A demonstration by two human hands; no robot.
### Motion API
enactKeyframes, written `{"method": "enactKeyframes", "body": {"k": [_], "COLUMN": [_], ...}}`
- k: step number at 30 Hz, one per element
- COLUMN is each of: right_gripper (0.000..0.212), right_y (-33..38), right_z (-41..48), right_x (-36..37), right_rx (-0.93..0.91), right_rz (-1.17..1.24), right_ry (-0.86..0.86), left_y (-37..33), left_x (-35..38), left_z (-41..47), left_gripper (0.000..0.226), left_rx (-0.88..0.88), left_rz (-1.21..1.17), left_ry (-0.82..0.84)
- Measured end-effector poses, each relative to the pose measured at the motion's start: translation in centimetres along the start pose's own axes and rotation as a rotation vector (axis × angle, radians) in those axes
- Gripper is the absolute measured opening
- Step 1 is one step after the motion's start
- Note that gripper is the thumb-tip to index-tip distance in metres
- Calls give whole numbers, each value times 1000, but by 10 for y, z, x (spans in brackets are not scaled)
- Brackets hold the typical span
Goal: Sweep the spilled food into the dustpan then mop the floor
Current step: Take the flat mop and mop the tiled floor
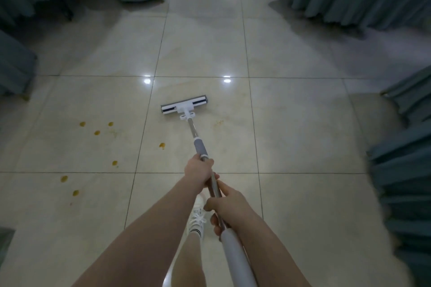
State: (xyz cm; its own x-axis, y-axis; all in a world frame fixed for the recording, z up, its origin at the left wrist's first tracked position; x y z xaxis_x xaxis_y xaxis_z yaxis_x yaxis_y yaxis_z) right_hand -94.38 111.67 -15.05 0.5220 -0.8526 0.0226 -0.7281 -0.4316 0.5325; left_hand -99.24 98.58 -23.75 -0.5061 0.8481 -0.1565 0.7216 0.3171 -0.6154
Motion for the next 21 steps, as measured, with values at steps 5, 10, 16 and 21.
{"method": "enactKeyframes", "body": {"k": [5, 10, 16, 21], "right_gripper": [58, 73, 62, 60], "right_y": [-119, -204, -192, -130], "right_z": [-106, -184, -189, -127], "right_x": [-41, -77, -94, -87], "right_rx": [11, 15, 2, 31], "right_rz": [-7, -3, 35, 100], "right_ry": [-65, -147, -210, -206], "left_y": [112, 182, 176, 106], "left_x": [42, 88, 113, 106], "left_z": [-111, -196, -176, -120], "left_gripper": [23, 17, 36, 17], "left_rx": [-21, 23, 91, 118], "left_rz": [81, 160, 229, 257], "left_ry": [17, 97, 95, 68]}}
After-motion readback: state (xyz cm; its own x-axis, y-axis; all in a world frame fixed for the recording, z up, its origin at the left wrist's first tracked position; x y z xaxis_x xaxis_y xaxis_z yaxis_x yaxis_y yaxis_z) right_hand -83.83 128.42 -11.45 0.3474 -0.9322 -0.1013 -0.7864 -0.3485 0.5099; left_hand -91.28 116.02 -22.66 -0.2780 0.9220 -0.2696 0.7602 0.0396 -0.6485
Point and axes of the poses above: each hand's wrist, its own z-axis towards the middle knuckle, its own x-axis out of the palm, y = z × x, the point moved 10 cm from there along z, towards the middle knuckle, and after that the axes turned 4 degrees about -z, right-handed, at the moved point
